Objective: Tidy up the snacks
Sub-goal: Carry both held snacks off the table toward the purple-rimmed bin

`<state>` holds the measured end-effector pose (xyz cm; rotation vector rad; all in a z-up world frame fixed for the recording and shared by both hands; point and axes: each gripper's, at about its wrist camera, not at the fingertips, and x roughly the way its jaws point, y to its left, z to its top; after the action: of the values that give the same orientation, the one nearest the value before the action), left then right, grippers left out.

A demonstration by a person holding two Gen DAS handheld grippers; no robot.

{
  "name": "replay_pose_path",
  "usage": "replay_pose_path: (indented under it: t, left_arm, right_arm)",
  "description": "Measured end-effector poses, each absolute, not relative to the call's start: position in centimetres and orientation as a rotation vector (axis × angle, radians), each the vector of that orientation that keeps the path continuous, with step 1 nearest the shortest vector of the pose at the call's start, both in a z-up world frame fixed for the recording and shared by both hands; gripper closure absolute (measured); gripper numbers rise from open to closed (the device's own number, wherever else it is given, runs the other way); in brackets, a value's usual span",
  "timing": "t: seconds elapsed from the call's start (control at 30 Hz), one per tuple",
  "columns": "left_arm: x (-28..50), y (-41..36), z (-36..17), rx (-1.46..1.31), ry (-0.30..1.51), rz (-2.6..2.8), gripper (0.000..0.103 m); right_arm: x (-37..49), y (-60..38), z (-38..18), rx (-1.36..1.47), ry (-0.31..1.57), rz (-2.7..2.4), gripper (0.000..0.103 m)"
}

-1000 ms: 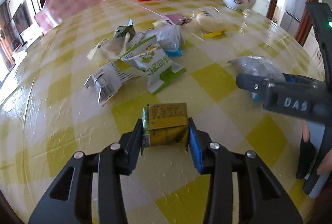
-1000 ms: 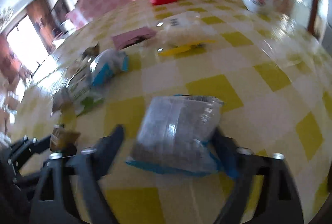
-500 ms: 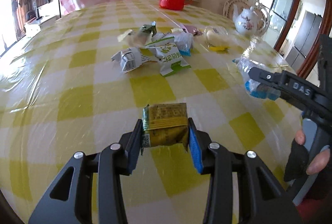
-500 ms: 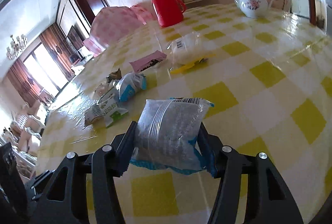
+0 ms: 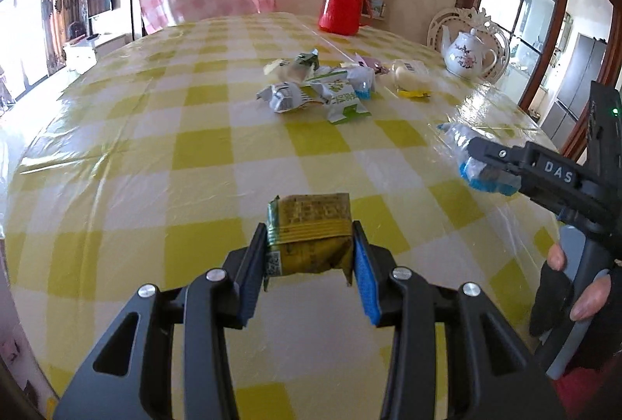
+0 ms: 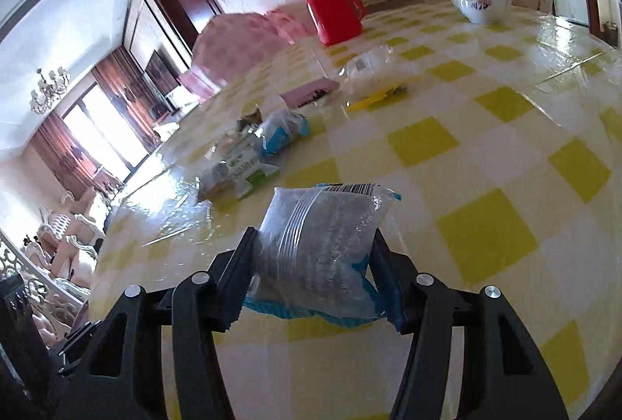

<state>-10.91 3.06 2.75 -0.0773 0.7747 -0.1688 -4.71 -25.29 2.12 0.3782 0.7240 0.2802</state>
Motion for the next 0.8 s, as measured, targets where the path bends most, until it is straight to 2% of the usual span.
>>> replay_pose_path:
  t: [0.4, 0.8]
  left_arm:
    - [-15.3, 8.1, 3.9, -0.138, 0.751, -0.141, 0.061]
    - [-20.0, 16.9, 4.3, -0.214, 0.736, -0.034, 0.061]
  right_arm:
    - [-8.3, -21.3, 1.9, 0.383, 0.743, 0.382, 0.047]
    - [-12.2, -11.6, 2.2, 0.269, 0.783, 0.580, 0.047]
